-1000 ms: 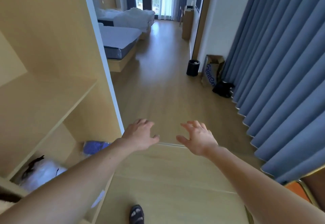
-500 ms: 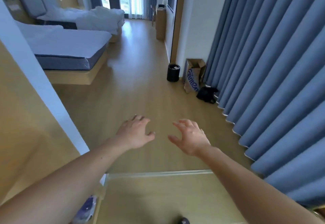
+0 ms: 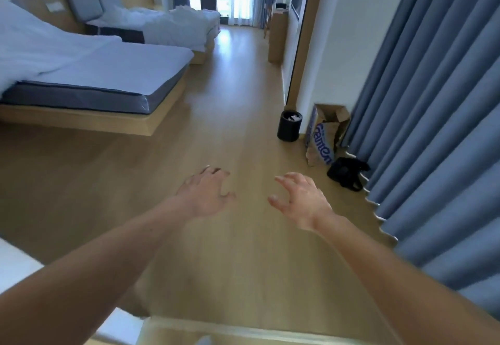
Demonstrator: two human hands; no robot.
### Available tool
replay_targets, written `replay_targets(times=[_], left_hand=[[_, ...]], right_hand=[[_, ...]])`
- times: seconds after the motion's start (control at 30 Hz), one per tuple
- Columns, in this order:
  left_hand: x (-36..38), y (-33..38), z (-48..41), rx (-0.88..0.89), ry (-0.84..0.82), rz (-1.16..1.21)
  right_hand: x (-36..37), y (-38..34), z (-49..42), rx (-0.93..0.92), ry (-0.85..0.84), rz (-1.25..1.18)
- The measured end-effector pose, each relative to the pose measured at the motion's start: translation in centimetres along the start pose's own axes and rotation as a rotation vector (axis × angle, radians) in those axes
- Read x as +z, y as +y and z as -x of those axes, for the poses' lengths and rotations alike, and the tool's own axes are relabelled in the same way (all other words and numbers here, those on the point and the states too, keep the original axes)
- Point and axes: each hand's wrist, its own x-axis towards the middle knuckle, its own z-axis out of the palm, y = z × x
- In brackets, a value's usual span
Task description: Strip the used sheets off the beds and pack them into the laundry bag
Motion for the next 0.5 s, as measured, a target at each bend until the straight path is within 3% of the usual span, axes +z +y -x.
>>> replay_targets(times=[0.5], left_hand=[[-6.0,-10.5,-32.5,0.016,0.038,0.026]], right_hand=[[-4.7,-0.1,-34.4,-0.050,0.014,0.058]])
